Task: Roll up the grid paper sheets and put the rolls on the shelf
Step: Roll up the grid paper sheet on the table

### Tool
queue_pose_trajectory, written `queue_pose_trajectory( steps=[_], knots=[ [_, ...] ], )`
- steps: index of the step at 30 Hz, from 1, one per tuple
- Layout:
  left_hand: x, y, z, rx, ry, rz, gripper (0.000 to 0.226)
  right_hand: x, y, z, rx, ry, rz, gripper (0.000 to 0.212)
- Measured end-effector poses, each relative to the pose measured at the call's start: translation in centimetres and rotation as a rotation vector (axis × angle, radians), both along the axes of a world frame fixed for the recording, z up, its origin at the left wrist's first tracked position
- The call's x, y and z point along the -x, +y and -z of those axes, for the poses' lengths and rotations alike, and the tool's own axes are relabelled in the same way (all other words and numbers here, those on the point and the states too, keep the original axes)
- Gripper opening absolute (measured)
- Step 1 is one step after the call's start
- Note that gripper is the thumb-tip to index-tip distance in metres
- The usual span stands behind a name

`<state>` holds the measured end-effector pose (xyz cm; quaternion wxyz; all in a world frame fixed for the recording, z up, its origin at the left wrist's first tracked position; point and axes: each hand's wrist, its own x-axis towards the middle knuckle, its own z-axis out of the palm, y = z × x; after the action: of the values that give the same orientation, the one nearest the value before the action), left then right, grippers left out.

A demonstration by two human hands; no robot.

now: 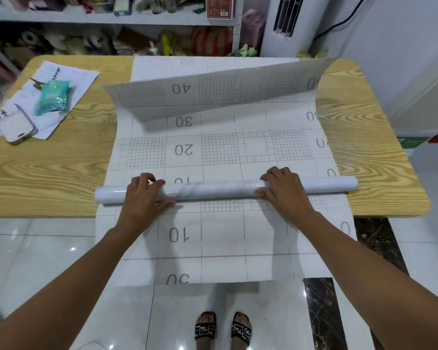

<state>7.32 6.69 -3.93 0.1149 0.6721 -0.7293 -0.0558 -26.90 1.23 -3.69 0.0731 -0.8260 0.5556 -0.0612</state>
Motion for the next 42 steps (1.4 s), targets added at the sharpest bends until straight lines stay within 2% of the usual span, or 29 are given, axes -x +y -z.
queue_pose_trajectory(
  steps=[8, 14, 20, 26, 31, 36, 42],
  knots=[
    [0.1, 0.0, 0.1, -0.001, 0.015, 0.031, 0.065, -0.2, 0.2, -0.2, -0.01, 0.045, 0.026, 0.058],
    [0.0, -0.2, 0.0, -0.007, 0.052, 0.039, 0.044, -0.3, 0.3, 0.1, -0.014, -0.059, 0.059, 0.031],
    [-0.1, -0.2, 0.1, -0.031, 0.069, 0.01, 0.033, 0.1, 0.5, 0.1, -0.042, -0.116, 0.049, 0.043],
    [-0.1, -0.1, 0.2, -0.031, 0.079, -0.007, 0.056, 0.4, 0.5, 0.4, 0.004, -0.095, 0.018, 0.054],
    [0.0, -0.3, 0.2, -0.021, 0.052, -0.041, 0.058, 0.9, 0.4, 0.5, 0.035, -0.045, -0.024, 0.056],
    [0.1, -0.9, -0.3, -0.059, 0.047, -0.024, 0.062, 0.8, 0.1, 0.3, 0.019, -0.094, -0.014, 0.046],
    [0.1, -1.1, -0.5, -0.068, 0.129, -0.055, 0.065, 0.7, -0.2, -0.3, -0.002, -0.151, -0.006, 0.052]
  ],
)
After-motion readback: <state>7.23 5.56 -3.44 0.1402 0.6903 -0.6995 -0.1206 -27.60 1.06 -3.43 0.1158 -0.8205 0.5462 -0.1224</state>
